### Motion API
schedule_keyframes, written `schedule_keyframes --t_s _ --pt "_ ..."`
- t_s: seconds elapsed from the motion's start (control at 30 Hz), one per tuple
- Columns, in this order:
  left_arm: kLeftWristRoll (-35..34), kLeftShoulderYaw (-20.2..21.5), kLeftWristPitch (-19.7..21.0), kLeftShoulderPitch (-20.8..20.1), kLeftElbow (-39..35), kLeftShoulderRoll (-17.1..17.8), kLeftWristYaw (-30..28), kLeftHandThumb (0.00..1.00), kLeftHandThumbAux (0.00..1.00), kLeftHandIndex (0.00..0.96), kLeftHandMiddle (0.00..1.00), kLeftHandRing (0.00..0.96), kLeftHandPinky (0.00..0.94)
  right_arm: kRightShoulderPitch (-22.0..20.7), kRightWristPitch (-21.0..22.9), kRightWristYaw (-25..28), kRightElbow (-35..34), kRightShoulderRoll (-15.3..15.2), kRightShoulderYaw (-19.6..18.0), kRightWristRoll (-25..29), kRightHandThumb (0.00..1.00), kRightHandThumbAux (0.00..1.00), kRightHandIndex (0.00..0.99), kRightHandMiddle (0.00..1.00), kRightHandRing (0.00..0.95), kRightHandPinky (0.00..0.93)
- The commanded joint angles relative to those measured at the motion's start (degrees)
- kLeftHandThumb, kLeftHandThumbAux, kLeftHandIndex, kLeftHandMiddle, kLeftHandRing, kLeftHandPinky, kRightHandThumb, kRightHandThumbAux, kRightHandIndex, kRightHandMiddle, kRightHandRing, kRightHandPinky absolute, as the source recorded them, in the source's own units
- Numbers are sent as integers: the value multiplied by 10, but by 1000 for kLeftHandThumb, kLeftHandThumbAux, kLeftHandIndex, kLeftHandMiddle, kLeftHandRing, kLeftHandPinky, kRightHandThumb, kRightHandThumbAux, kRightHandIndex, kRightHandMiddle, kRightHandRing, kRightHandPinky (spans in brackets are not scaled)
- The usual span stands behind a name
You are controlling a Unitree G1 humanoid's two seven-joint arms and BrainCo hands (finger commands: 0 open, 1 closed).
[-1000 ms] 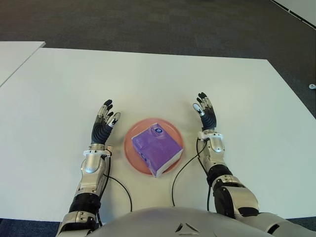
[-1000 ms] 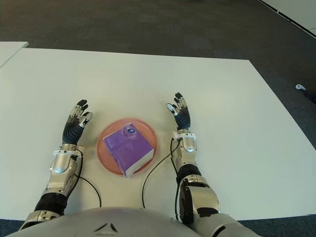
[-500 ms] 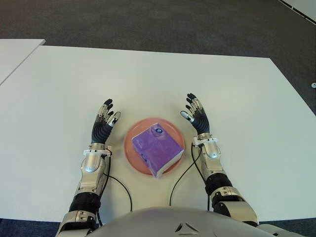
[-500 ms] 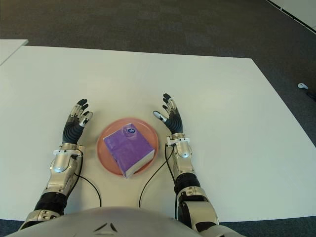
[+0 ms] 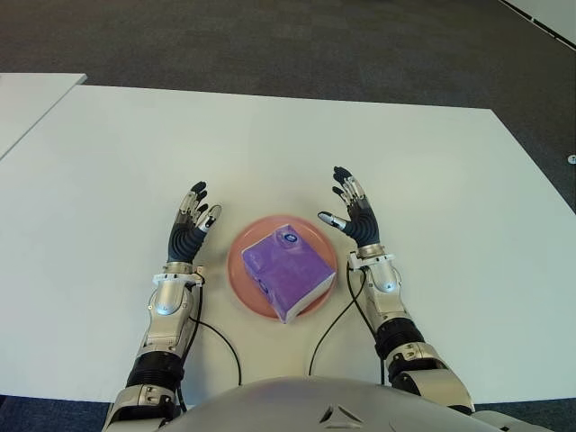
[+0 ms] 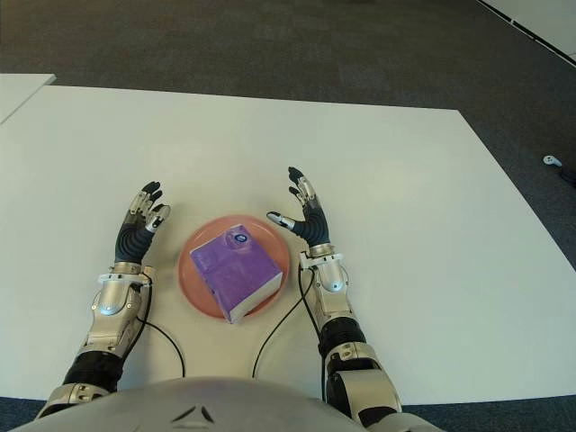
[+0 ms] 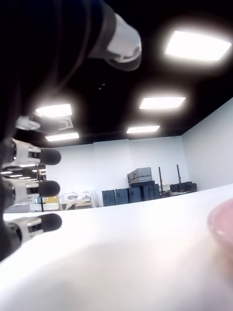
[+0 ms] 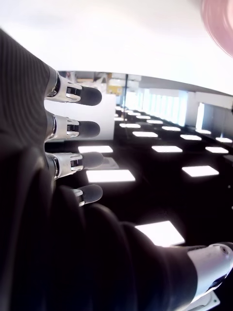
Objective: Put the tissue paper into the plate.
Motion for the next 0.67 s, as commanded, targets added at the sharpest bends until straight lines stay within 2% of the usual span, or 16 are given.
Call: schedule_keyframes --t_s 0.03,0.27,0.43,0.53,0.67 --pt "-1 -5 11 17 6 1 -13 0 465 0 0 0 0 128 -1 -4 57 -18 17 -31 0 742 0 0 0 0" --pt "1 -4 16 17 5 3 -12 0 458 0 0 0 0 132 -5 -26 58 -17 17 -34 0 753 0 0 0 0" --pt "-1 -3 14 17 5 3 -12 0 464 0 0 0 0 144 -29 -82 49 -9 9 -55 0 766 0 0 0 0" --pt "-3 -3 13 17 5 4 -15 0 465 0 0 0 0 149 -18 -104 41 -8 10 -63 0 771 0 0 0 0" --pt "-4 -2 13 18 3 7 -18 0 464 0 0 0 0 151 -25 -135 25 7 5 -63 0 797 0 0 0 0"
